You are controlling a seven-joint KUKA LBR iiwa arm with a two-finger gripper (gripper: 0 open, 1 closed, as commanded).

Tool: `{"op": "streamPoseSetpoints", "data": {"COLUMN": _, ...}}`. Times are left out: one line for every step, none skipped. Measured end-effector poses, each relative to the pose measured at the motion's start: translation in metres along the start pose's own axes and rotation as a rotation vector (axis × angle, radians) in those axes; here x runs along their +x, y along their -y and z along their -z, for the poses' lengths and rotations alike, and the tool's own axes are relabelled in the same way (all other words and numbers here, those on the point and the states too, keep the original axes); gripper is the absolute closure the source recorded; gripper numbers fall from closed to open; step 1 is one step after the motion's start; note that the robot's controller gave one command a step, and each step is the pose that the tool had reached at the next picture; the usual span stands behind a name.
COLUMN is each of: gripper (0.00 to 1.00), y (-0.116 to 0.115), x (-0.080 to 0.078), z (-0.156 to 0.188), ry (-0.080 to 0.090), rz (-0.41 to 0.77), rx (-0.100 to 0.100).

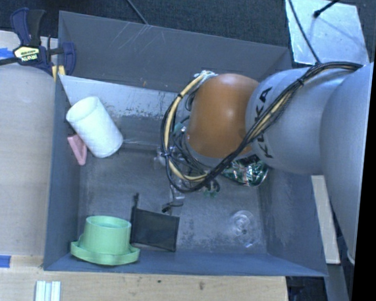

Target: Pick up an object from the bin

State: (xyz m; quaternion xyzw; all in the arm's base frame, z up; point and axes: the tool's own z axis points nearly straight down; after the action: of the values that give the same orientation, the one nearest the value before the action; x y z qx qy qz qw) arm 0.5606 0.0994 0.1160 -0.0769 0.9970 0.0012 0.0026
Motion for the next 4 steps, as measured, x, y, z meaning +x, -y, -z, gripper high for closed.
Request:
{"op": "streamPoseSetpoints", "data": {"gripper": 0.0, "y": -0.019, "x": 0.032, "z": -0.011, "ry": -0.005, "rz": 0.002, "rx": 0.002}}
{"op": "streamPoseSetpoints", "data": {"gripper": 0.0, "y": -0.012, "x": 0.031, "z": -0.048, "ry": -0.006, "rz": -0.003, "rx": 0.002}}
{"op": "streamPoseSetpoints", "data": {"gripper": 1.0, "y": -0.018, "x": 0.04, "z": -0.045, "ry": -0.005, "rz": -0.091, "rx": 0.002}}
{"op": "streamPoseSetpoints", "data": {"gripper": 1.0, "y": -0.018, "x": 0.041, "z": -0.045, "ry": -0.005, "rz": -0.093, "rx": 0.002}}
